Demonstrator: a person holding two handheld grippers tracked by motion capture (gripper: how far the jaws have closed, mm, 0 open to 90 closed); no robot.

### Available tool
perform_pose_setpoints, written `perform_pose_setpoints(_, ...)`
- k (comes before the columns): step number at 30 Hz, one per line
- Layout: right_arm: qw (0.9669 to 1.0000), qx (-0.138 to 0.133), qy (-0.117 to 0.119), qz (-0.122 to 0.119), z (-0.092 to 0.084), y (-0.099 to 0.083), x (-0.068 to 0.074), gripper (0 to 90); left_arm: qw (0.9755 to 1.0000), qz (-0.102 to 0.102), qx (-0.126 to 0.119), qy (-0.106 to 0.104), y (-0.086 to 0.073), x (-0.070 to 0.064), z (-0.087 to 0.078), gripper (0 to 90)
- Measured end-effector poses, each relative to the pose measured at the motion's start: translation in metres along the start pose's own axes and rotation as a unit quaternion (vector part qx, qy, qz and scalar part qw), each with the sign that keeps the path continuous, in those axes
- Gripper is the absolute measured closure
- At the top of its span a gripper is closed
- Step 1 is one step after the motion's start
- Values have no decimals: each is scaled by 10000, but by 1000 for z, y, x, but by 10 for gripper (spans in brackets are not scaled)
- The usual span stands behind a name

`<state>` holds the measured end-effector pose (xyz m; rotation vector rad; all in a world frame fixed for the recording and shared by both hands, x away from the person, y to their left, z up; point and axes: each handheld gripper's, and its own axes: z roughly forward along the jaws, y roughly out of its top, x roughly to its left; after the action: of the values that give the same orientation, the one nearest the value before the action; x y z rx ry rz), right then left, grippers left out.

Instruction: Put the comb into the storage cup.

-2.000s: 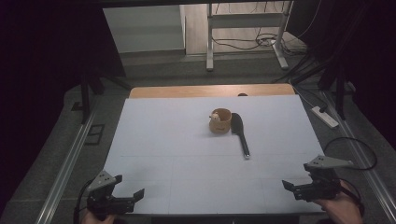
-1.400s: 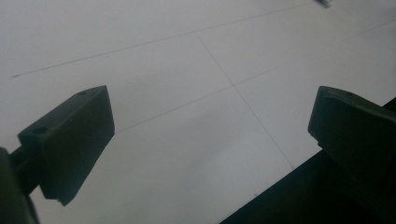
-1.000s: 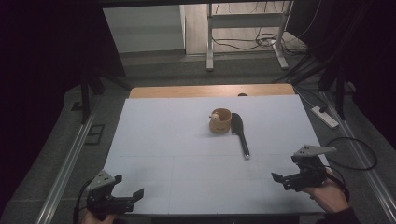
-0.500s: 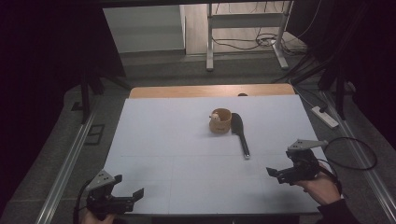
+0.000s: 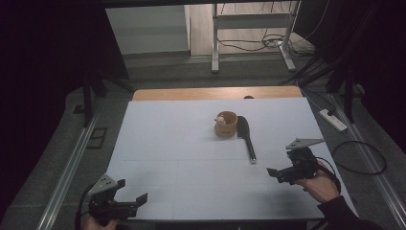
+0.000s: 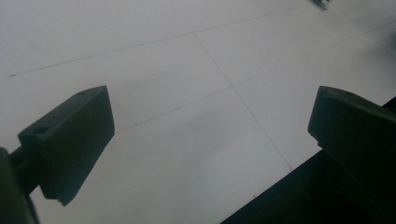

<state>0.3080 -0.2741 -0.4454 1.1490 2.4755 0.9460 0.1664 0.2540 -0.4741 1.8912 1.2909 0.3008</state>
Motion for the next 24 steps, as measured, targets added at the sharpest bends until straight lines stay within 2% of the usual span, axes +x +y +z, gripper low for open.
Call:
perform_pose_setpoints(16, 9998, 191, -19, -73, 17, 17, -1, 0, 10000, -4, 3, -17, 0, 0, 0, 11)
perform_pose_setpoints(24, 9994, 314, -71, 87, 25, 24, -4, 0, 10000, -7, -2, -28, 0, 1, 0, 11)
